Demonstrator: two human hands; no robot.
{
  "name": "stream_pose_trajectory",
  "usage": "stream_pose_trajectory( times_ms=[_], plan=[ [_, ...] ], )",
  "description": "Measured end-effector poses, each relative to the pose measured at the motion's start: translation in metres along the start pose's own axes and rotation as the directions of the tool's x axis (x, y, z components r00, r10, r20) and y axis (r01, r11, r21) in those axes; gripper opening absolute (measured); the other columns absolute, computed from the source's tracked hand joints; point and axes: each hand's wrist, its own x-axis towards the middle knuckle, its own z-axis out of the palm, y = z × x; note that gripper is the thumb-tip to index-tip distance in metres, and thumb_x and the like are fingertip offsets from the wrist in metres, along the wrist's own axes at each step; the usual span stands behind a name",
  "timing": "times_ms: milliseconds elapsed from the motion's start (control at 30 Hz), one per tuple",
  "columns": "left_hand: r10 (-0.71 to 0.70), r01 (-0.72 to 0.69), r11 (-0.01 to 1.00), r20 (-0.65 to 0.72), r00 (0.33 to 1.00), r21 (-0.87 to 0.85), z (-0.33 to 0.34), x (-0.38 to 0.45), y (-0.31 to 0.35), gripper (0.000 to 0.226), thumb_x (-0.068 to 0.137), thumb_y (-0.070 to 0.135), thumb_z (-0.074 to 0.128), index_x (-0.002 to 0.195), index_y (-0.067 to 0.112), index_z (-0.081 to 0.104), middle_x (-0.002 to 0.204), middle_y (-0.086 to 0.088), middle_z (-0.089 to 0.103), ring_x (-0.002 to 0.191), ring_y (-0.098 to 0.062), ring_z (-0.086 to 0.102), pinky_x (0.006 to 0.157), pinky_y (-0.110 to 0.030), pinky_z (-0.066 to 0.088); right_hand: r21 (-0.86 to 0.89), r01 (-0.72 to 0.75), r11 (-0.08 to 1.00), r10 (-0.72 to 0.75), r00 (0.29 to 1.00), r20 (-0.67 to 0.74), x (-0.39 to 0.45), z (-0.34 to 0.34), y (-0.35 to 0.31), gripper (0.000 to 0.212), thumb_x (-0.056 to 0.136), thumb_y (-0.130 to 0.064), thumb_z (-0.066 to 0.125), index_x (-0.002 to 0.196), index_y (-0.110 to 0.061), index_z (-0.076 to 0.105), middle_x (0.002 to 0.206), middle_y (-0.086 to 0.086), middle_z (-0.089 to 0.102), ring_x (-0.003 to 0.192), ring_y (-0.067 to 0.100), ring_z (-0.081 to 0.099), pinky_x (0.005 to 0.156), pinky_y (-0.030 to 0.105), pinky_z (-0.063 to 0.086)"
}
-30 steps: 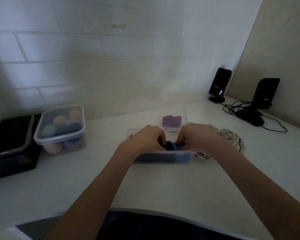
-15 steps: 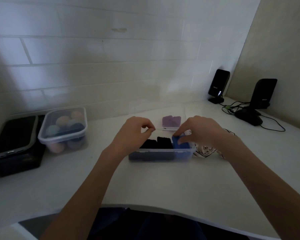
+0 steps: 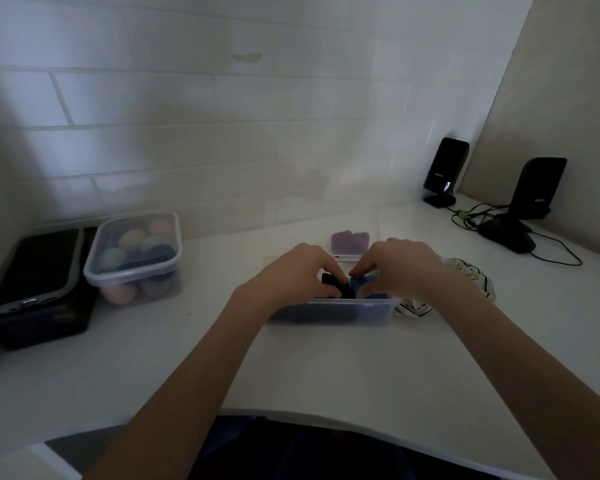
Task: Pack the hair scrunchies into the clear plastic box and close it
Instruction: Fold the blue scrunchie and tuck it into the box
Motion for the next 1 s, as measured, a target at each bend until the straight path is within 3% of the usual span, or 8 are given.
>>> stream_pose_trajectory(
  times_ms=[100, 333, 467, 567, 667, 833, 933, 1000],
  plan=[
    [0.004, -0.015, 0.997, 0.132, 0.991, 0.076, 0.004, 0.013, 0.004, 0.022, 0.076, 0.014, 0.070, 0.096, 0.022, 0.075, 0.095, 0.000, 0.075, 0.083, -0.015, 0.068, 0.083, -0.036, 0.055, 0.016, -0.007, 1.000, 0.007, 1.000, 0.010, -0.002, -0.001, 0.003, 0.028, 0.075, -0.047, 0.069, 0.103, -0.045, 0.069, 0.103, -0.017, 0.070, 0.083, 0.011, 0.059, 0.063, 0.024, 0.041],
    [-0.061, 0.054, 0.997, 0.138, 0.989, 0.056, 0.012, 0.019, -0.002, 0.028, 0.078, 0.016, 0.070, 0.106, 0.016, 0.070, 0.105, -0.005, 0.072, 0.091, -0.017, 0.066, 0.089, -0.034, 0.054, 0.022, -0.037, 0.999, 0.037, 0.999, -0.006, -0.005, 0.005, 0.006, 0.041, 0.079, -0.046, 0.066, 0.119, -0.041, 0.060, 0.119, -0.011, 0.065, 0.102, 0.016, 0.059, 0.072, 0.025, 0.040],
    [-0.082, 0.074, 0.996, 0.162, 0.983, 0.056, 0.012, 0.021, -0.002, 0.025, 0.079, 0.020, 0.068, 0.104, 0.015, 0.069, 0.103, -0.007, 0.071, 0.091, -0.022, 0.066, 0.087, -0.040, 0.054, 0.087, -0.044, 0.995, 0.048, 0.998, -0.037, -0.008, 0.009, 0.006, 0.022, 0.081, -0.042, 0.063, 0.102, -0.045, 0.065, 0.110, -0.012, 0.065, 0.090, 0.013, 0.057, 0.070, 0.026, 0.037],
    [-0.107, 0.099, 0.994, 0.175, 0.979, 0.056, 0.014, 0.025, 0.001, 0.038, 0.084, 0.017, 0.065, 0.121, 0.014, 0.058, 0.116, -0.008, 0.067, 0.102, -0.022, 0.063, 0.092, -0.031, 0.050, 0.092, -0.045, 0.995, 0.051, 0.996, -0.071, -0.006, 0.013, 0.006, 0.010, 0.080, -0.043, 0.064, 0.089, -0.044, 0.065, 0.103, -0.011, 0.064, 0.080, 0.011, 0.050, 0.066, 0.025, 0.035],
    [-0.113, 0.097, 0.991, 0.177, 0.978, 0.093, 0.017, 0.029, 0.002, 0.040, 0.086, 0.013, 0.062, 0.125, 0.014, 0.054, 0.118, -0.008, 0.066, 0.103, -0.022, 0.062, 0.088, -0.029, 0.049, 0.082, -0.020, 0.996, 0.026, 0.997, -0.077, -0.006, 0.015, 0.006, 0.006, 0.079, -0.044, 0.066, 0.084, -0.046, 0.069, 0.103, -0.012, 0.064, 0.087, 0.012, 0.056, 0.068, 0.024, 0.036],
    [-0.121, 0.072, 0.966, 0.189, 0.975, 0.249, 0.019, 0.034, 0.004, 0.031, 0.089, 0.010, 0.055, 0.119, 0.012, 0.061, 0.115, -0.010, 0.065, 0.099, -0.025, 0.061, 0.082, -0.029, 0.047, 0.072, 0.036, 0.997, -0.038, 0.999, 0.021, -0.002, 0.013, 0.009, 0.012, 0.082, -0.048, 0.062, 0.089, -0.047, 0.072, 0.096, -0.014, 0.065, 0.083, 0.010, 0.053, 0.067, 0.024, 0.041],
    [-0.128, 0.064, 0.952, 0.199, 0.972, 0.299, 0.019, 0.034, 0.007, 0.026, 0.089, 0.013, 0.056, 0.113, 0.014, 0.064, 0.111, -0.010, 0.064, 0.091, -0.024, 0.060, 0.079, -0.031, 0.048, 0.056, 0.086, 0.995, -0.092, 0.987, 0.129, 0.002, 0.012, 0.011, 0.015, 0.085, -0.045, 0.057, 0.088, -0.048, 0.071, 0.097, -0.016, 0.070, 0.086, 0.012, 0.062, 0.072, 0.026, 0.050],
    [-0.122, 0.054, 0.949, 0.206, 0.971, 0.311, 0.018, 0.035, 0.007, 0.026, 0.089, 0.014, 0.055, 0.114, 0.016, 0.063, 0.110, -0.010, 0.064, 0.086, -0.022, 0.057, 0.075, -0.030, 0.046, 0.035, 0.089, 0.995, -0.094, 0.977, 0.191, 0.004, 0.010, 0.010, 0.018, 0.086, -0.043, 0.055, 0.087, -0.044, 0.073, 0.093, -0.011, 0.071, 0.087, 0.015, 0.064, 0.073, 0.027, 0.047]
  ],
)
